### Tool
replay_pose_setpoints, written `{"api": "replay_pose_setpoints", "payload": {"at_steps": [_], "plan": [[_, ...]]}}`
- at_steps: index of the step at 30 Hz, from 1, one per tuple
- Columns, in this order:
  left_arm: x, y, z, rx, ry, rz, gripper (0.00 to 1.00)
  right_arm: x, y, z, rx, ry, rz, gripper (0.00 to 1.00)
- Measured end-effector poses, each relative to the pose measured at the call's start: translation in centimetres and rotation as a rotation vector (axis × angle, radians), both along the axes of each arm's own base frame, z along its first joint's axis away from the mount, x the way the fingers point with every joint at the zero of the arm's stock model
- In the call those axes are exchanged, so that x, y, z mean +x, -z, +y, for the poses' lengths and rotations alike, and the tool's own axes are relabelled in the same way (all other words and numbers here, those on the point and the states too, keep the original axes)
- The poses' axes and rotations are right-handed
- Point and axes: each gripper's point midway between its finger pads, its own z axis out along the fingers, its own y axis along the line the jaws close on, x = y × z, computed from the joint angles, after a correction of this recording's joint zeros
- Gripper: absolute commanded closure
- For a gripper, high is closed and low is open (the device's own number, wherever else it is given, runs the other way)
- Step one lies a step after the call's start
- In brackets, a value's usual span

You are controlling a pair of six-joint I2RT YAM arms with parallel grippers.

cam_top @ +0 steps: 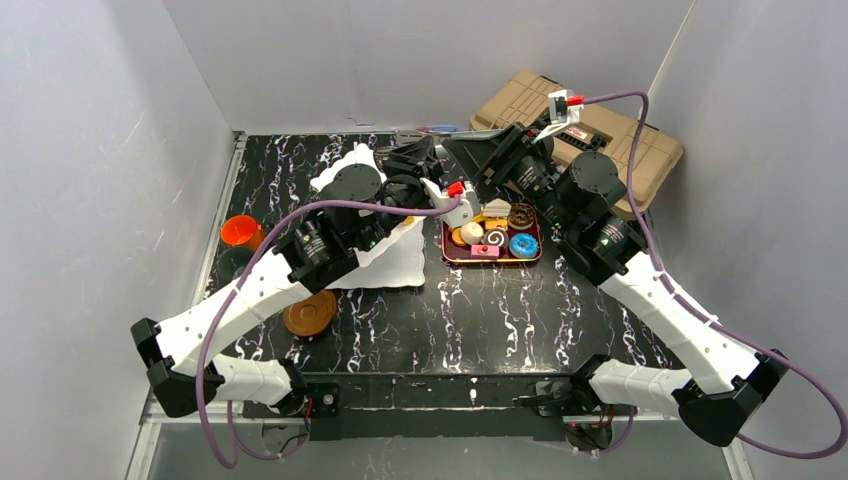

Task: Serve the afternoon tea
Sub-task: Pick up the clamp from the center of the board.

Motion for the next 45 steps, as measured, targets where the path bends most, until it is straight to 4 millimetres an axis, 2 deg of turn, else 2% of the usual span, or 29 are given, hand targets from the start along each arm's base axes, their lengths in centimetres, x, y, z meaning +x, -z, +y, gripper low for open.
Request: {"api": "replay_pose_setpoints", "payload": {"at_steps": [3,10,11,14,18,20,23,29,35,38,43,45], "plan": [[0.0,0.2,0.2,-0.005,-0.012,0.021,1.0,0.0,0.3,0.4,0.003,-0.015,0.014,0.28],[0.0,0.0,0.3,-0.029,-0.014,0.039,1.0,0.0,0.1,0.3,0.022,-0.019,0.022,0.44],[-0.1,0.0,0.3,-0.028,-0.012,0.043,0.95,0.0,0.1,0.4,0.023,-0.021,0.022,0.45],[-0.3,0.2,0.3,-0.028,-0.005,0.066,0.52,0.0,0.1,0.4,0.023,-0.022,0.025,0.47],[-1.5,0.8,-0.2,-0.024,0.07,0.123,0.35,0.1,0.4,0.2,-0.001,-0.004,0.018,0.52],[-2.4,1.0,-0.3,-0.026,0.111,0.146,0.3,0.3,0.7,-0.1,-0.017,0.014,0.019,0.54],[-3.7,0.8,-0.2,-0.036,0.162,0.182,0.28,0.5,1.1,-0.4,-0.042,0.034,0.019,0.56],[-4.7,0.0,0.1,-0.067,0.195,0.222,0.24,0.9,1.6,-0.8,-0.078,0.067,0.011,0.57],[-5.1,1.1,0.0,-0.099,0.187,0.323,0.2,0.9,1.9,-0.8,-0.087,0.066,0.015,0.58],[-4.3,2.0,-0.4,-0.113,0.152,0.364,0.2,0.6,1.6,-0.5,-0.072,0.048,0.015,0.58],[-1.1,3.1,-1.4,-0.12,0.028,0.335,0.21,0.2,0.9,-0.2,-0.032,0.015,0.013,0.58],[-0.3,3.7,-1.8,-0.112,0.001,0.334,0.24,0.0,0.9,-0.1,-0.02,0.004,0.013,0.58]]}}
